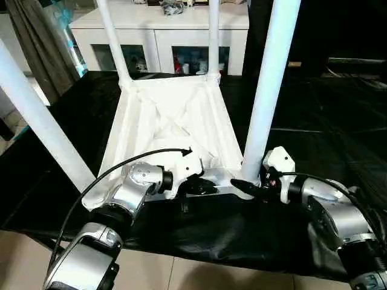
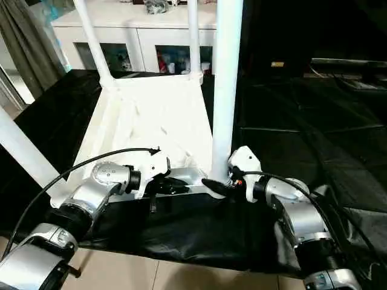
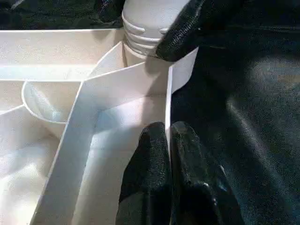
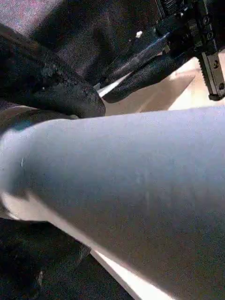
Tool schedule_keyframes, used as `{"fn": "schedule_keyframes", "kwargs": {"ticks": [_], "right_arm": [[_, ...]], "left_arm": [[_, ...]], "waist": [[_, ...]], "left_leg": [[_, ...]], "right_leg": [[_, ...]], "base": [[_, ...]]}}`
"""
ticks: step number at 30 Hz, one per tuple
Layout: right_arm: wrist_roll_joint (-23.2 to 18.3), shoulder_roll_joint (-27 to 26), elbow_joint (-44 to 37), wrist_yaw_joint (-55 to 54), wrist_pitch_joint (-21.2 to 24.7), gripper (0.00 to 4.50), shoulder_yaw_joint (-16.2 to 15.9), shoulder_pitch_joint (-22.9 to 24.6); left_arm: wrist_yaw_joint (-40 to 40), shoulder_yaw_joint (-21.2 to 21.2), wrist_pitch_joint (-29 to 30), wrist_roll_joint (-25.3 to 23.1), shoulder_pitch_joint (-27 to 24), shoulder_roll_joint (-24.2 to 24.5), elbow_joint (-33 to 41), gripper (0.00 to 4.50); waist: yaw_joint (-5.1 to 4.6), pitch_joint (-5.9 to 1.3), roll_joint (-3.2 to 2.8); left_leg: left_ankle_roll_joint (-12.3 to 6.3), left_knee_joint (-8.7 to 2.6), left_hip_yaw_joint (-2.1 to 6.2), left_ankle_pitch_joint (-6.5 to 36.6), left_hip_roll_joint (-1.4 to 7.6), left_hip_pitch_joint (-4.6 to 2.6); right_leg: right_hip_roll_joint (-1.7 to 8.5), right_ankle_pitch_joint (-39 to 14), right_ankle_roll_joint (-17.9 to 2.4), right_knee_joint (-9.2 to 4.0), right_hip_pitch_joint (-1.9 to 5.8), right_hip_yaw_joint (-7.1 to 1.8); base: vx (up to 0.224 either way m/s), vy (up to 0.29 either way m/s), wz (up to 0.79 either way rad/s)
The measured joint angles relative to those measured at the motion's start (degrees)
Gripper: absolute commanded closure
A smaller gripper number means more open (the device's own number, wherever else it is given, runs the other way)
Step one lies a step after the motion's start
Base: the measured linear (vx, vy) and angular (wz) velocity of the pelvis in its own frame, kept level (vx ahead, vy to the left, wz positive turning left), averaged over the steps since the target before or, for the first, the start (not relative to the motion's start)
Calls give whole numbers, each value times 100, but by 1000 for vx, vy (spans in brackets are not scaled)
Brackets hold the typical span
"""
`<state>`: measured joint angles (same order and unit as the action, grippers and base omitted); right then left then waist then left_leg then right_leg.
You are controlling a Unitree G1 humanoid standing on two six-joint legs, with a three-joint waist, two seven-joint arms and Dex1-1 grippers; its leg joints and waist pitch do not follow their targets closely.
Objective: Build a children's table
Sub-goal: Rotate leg to tighten
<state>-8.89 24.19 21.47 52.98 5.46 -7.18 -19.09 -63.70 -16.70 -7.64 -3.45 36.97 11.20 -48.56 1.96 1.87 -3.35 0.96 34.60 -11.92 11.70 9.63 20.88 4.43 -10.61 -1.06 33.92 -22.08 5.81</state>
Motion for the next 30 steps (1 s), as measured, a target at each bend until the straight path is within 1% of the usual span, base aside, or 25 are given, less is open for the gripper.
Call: {"fn": "schedule_keyframes", "kwargs": {"ticks": [1, 3, 7, 10, 13, 14, 16, 17, 19, 20, 21, 22, 23, 25, 26, 27, 28, 29, 30], "right_arm": [[0, -2, 3, 1, 0, 166, -1, 0], [1, -25, 20, 1, -2, 179, -1, 0], [-4, -46, 119, 38, -81, 182, 0, -13], [-4, -58, 146, 63, -106, 183, 1, -17], [-30, -287, 276, -168, -120, 183, 142, -16], [-32, -408, 382, -381, -126, 183, 239, -16], [-16, -665, 529, -891, -186, 183, 371, -31], [20, -918, 704, -1438, -239, 183, 497, -78], [113, -1162, 883, -2144, -315, 183, 630, -155], [159, -1336, 998, -2519, -362, 184, 693, -208], [200, -1433, 1097, -2773, -368, 184, 736, -281], [264, -1568, 1225, -3071, -357, 184, 767, -376], [358, -1703, 1348, -3447, -331, 184, 812, -490], [488, -1733, 1443, -3628, -306, 184, 813, -586], [533, -1736, 1484, -3634, -310, 184, 813, -620], [563, -1736, 1497, -3634, -324, 184, 813, -619], [586, -1740, 1510, -3633, -337, 128, 813, -619], [608, -1741, 1514, -3633, -365, 114, 813, -618], [614, -1741, 1513, -3623, -406, 114, 813, -609]], "left_arm": [[-6, -2, -4, -11, 3, 5, 1, 450], [-26, -7, -1, -23, 34, 22, -9, 450], [-90, -61, 20, -32, 115, 34, -92, 450], [-115, -60, 41, -31, 134, 34, -123, 450], [-53, 0, 188, -26, 183, 1, -162, 450], [61, 18, 273, -28, 211, -33, -201, 450], [346, 64, 385, -41, 286, -180, -305, 450], [670, 81, 468, -85, 407, -331, -477, 450], [1073, 110, 561, -140, 538, -516, -654, 450], [1303, 119, 611, -156, 614, -650, -795, 450], [1461, 133, 642, -180, 667, -726, -877, 450], [1636, 158, 674, -194, 706, -798, -969, 450], [1850, 176, 713, -233, 808, -907, -1115, 450], [2053, 177, 722, -290, 881, -1013, -1250, 450], [2102, 187, 703, -299, 885, -1034, -1286, 450], [2110, 187, 683, -300, 886, -1040, -1308, 450], [2110, 186, 670, -301, 886, -1041, -1322, 450], [2110, 186, 650, -303, 886, -1045, -1328, 450], [2110, 187, 609, -302, 886, -1046, -1342, 450]], "waist": [[-1, -3, 7], [0, -12, 11], [1, -19, 52], [-1, -20, 51], [-15, -21, 54], [-32, -18, 61], [-48, -13, 71], [-70, -13, 83], [-134, -15, 80], [-183, -15, 69], [-208, -14, 67], [-247, -11, 41], [-325, -5, 23], [-368, 7, -41], [-405, 14, -68], [-441, 22, -80], [-467, 26, -77], [-488, 28, -79], [-509, 29, -90]], "left_leg": [[1, -2, 0, 0, 0, -1], [2, -3, 0, 0, 0, -3], [4, -4, 0, 1, 0, -3], [5, -4, 0, 2, 0, -5], [7, -7, 0, 2, 0, -21], [9, -7, 0, 2, 0, -56], [10, -6, 3, 3, -3, -79], [13, -6, 11, 4, -5, -84], [19, -14, 26, 8, -9, -82], [19, -25, 45, 9, -15, -84], [19, -25, 61, 9, -15, -84], [18, -25, 85, 9, -12, -90], [17, -24, 107, 10, -11, -98], [9, -32, 152, 15, -21, -101], [-11, -34, 175, 27, -36, -103], [-21, -34, 185, 34, -41, -116], [-30, -35, 185, 39, -55, -130], [-44, -35, 185, 49, -75, -139], [-52, -36, 185, 54, -84, -141]], "right_leg": [[0, 0, 0, 0, 0, 0], [0, 0, 0, 0, 0, 0], [0, 0, -1, -1, 1, 0], [0, 1, -3, -3, 2, -1], [-1, 3, -6, 0, 9, -1], [-1, 6, -11, 0, 17, -1], [0, 7, -12, -3, 26, -2], [0, 6, -11, -15, 28, 1], [0, 6, -10, -60, 33, 15], [0, 5, -8, -108, 53, 35], [0, 5, -8, -136, 69, 52], [0, 5, -8, -181, 100, 82], [3, 5, -8, -233, 114, 116], [4, 4, -7, -330, 154, 162], [10, 4, -7, -371, 184, 181], [13, 4, -7, -395, 213, 193], [31, 4, -6, -394, 227, 201], [67, 3, -6, -392, 239, 237], [104, -1, 1, -395, 251, 283]], "base": [[0, 0, 0], [0, 0, 0], [0, 0, 0], [0, 0, 0], [0, 0, 0], [0, 0, 0], [0, 0, 0], [0, 0, 0], [0, 0, 0], [0, 0, 0], [0, 0, 0], [0, 0, 0], [0, 0, 0], [-18, 30, -2], [-15, 56, 1], [-15, 56, 1], [0, 0, 0], [0, 0, 0], [0, 0, 0]]}}
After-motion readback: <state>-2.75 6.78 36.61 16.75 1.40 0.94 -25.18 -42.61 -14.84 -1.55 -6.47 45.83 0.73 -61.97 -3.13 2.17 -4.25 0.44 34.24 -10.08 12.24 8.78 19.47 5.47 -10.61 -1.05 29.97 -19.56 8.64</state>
